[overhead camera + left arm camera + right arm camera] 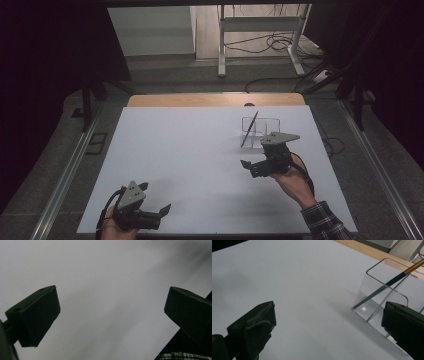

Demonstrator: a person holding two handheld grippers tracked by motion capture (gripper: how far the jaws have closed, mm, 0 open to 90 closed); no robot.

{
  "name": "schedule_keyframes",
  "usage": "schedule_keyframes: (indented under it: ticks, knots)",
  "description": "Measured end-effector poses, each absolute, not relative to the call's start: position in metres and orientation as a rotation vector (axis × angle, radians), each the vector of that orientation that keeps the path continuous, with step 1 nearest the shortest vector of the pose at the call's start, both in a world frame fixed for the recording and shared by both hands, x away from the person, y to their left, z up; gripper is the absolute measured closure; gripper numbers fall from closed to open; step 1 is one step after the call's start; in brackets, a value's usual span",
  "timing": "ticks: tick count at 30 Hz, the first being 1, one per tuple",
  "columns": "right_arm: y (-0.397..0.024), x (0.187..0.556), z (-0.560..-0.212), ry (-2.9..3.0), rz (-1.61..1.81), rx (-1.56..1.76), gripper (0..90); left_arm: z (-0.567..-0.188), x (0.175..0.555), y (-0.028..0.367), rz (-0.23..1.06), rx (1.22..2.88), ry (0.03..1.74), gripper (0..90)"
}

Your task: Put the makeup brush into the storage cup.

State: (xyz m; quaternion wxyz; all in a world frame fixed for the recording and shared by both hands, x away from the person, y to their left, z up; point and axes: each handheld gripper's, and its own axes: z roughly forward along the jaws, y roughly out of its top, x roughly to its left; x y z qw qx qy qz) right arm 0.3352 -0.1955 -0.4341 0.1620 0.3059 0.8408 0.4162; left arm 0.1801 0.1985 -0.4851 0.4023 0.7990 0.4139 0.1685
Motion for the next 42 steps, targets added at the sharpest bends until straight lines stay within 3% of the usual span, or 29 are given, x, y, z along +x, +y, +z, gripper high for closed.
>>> schedule_keyframes:
  ticks: [42]
  knots:
    - [-0.207,0.298,-0.44,2.407,1.179,0.876,0.0,-0.485,0.18,0.205,0.451,2.003,1.03,1.2]
